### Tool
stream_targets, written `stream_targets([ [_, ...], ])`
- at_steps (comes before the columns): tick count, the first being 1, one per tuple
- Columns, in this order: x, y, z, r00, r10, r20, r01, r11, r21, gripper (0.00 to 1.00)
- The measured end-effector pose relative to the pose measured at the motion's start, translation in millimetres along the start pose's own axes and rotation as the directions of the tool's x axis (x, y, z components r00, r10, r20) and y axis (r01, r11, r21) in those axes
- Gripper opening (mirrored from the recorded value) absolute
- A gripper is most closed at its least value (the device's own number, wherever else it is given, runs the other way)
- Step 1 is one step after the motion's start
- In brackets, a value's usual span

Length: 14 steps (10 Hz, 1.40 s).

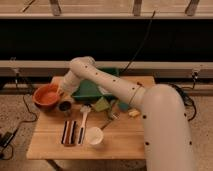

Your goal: Stack bowls on top of each other

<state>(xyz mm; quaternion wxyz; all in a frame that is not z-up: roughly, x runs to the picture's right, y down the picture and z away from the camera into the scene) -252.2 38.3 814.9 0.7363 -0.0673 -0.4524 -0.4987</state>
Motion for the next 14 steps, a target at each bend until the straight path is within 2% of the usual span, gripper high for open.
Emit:
stream_targets([
  [4,27.7,1.3,14.2,0.998,0.063,-0.005,-0.063,0.998,-0.001,0.0],
  [5,34.7,3.5,19.2,0.996,0.088,-0.012,-0.088,0.996,0.001,0.03],
  [7,36.3,-0.2,25.2,0.995,0.096,-0.019,-0.096,0.995,0.006,0.18],
  [10,25.2,-14.9,30.7,0.996,0.092,-0.003,-0.092,0.995,0.038,0.51],
  [11,22.4,-17.8,31.8,0.996,0.088,0.002,-0.088,0.995,0.042,0.57],
  [12,18.9,-21.9,33.2,0.996,0.084,0.008,-0.084,0.995,0.046,0.7],
  [13,17.2,-24.0,34.0,0.997,0.08,0.013,-0.081,0.996,0.047,0.78],
  [14,15.9,-25.2,34.6,0.997,0.078,0.018,-0.078,0.996,0.047,0.8],
])
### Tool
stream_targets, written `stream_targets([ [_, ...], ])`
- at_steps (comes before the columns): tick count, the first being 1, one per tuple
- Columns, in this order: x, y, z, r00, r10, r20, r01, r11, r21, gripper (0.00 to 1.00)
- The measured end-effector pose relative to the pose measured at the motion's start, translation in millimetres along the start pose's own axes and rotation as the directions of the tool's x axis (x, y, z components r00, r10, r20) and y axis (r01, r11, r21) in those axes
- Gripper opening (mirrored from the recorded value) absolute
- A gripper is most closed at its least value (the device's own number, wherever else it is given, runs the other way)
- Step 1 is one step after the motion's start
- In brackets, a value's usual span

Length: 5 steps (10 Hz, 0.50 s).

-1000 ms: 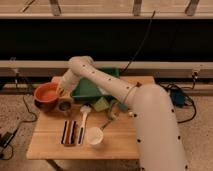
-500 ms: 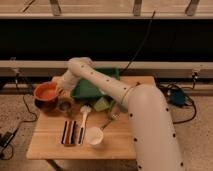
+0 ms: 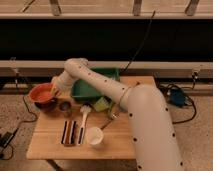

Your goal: Stack bowls on top of each other

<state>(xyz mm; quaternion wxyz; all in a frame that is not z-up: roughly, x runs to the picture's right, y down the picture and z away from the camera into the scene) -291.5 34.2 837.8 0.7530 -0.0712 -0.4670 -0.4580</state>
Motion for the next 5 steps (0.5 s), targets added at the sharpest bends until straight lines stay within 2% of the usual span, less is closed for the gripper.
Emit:
stream_targets([
  [5,-3.9,-3.7,2.4,1.0,-0.006,0.008,0.006,1.0,0.004,0.8],
])
